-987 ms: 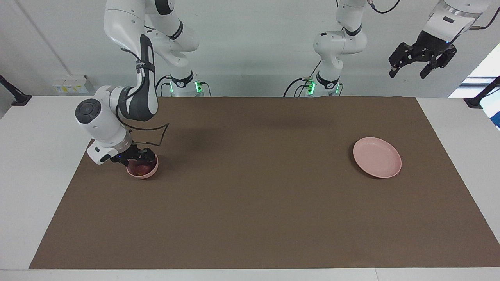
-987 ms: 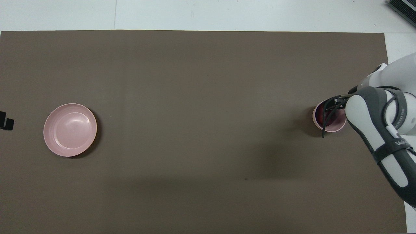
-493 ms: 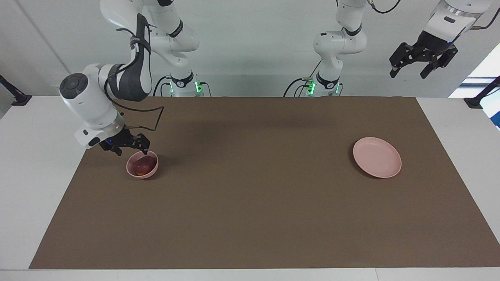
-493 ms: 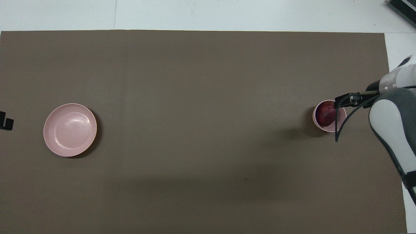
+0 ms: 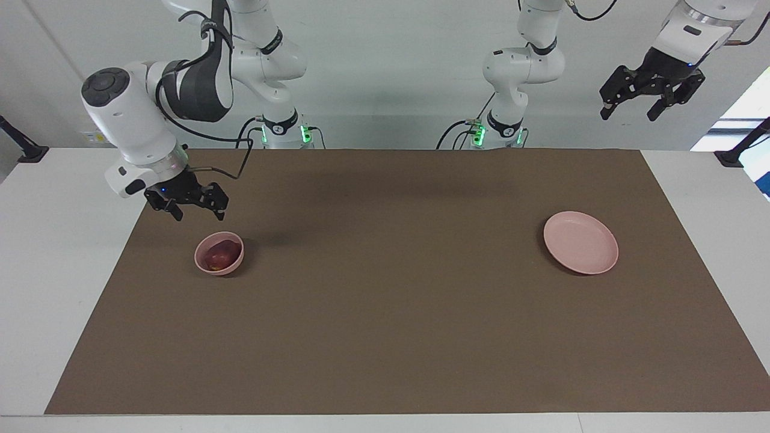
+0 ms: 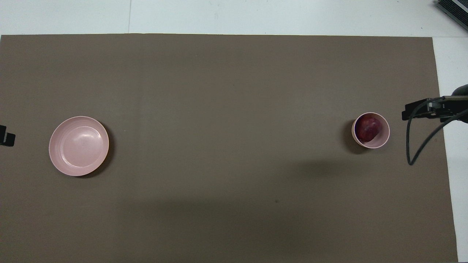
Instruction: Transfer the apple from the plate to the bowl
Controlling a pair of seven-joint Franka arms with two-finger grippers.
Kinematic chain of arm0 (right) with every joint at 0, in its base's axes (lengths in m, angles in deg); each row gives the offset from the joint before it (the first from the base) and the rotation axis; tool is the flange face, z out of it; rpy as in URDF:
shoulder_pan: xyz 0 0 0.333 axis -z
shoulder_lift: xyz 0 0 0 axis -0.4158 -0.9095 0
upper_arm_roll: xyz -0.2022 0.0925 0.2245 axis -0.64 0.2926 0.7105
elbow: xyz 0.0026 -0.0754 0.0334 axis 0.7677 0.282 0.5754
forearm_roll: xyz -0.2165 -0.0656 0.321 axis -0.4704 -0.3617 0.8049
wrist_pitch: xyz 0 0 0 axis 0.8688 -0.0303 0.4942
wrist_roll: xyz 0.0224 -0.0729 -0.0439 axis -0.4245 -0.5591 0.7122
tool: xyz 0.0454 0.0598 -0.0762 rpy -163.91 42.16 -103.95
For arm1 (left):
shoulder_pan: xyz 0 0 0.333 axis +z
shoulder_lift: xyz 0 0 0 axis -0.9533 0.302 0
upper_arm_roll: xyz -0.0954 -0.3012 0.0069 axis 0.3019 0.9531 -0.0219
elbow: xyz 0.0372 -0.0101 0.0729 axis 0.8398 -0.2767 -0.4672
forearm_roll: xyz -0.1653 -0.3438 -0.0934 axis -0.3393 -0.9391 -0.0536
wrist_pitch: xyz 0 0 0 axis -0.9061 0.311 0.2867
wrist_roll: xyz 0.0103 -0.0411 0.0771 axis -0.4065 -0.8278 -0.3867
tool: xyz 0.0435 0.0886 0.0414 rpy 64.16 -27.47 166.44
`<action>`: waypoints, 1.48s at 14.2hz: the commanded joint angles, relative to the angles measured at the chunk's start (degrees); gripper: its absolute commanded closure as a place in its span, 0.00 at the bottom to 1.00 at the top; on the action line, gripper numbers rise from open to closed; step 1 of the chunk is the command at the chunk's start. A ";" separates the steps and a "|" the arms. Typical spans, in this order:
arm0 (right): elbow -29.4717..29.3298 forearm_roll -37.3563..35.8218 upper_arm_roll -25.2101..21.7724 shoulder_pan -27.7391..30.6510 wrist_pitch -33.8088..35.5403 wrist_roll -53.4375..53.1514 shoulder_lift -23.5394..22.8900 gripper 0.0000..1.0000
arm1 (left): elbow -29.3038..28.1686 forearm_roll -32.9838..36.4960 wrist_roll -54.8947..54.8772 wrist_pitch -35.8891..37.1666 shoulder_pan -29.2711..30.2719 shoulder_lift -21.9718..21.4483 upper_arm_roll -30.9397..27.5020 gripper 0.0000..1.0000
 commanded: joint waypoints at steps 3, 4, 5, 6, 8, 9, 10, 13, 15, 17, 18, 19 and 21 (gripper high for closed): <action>-6.20 -1.04 -0.37 0.72 7.34 -0.99 0.72 0.00 | -0.55 0.56 0.27 -0.06 0.54 -0.82 0.25 0.00; -6.29 -1.04 -0.37 0.72 8.05 -0.99 1.86 0.00 | -0.55 0.56 0.27 -0.15 0.54 -0.82 0.25 0.00; -6.29 -1.30 -0.28 0.72 8.14 -0.99 3.26 0.00 | -0.55 0.56 0.27 -0.06 0.54 -0.82 0.25 0.00; -6.29 -1.65 -0.11 0.63 8.14 -1.08 4.23 0.00 | -0.55 0.56 0.27 -0.06 0.54 -0.82 0.25 0.00; -5.77 -1.48 0.33 1.07 8.14 -0.56 5.55 0.00 | -0.55 0.56 0.27 -0.06 0.54 -0.82 0.25 0.00; -5.50 -1.22 0.33 0.55 8.23 -0.47 5.73 0.00 | -0.55 0.56 0.27 -0.06 0.54 -0.82 0.25 0.00; -4.80 -1.30 0.51 0.46 9.28 -0.38 6.26 0.00 | -0.55 0.56 0.27 -0.06 0.54 -0.82 0.25 0.00; -2.70 -1.65 0.42 0.89 10.16 2.77 7.75 0.00 | -0.55 0.56 0.44 -0.41 0.10 -0.82 0.87 0.00; -2.07 -1.65 0.25 1.33 10.25 3.49 8.37 0.00 | -0.64 0.38 0.44 -0.15 0.09 -0.82 0.87 0.00; -3.56 -0.78 0.16 1.25 11.82 3.31 8.37 0.00 | -0.38 -0.05 -0.17 0.19 0.45 -0.56 0.69 0.00; -4.00 -0.69 0.24 1.25 12.62 3.23 8.37 0.00 | -0.38 -1.71 -0.17 0.81 0.53 -0.47 0.08 0.00; -3.83 -0.77 0.24 1.25 12.63 3.14 8.37 0.00 | -0.38 -2.42 -0.09 1.08 0.71 -0.21 -0.10 0.00; -3.57 -1.65 0.42 0.81 12.36 3.22 8.46 0.00 | -0.29 -2.25 -0.17 0.91 0.71 0.06 -0.01 0.00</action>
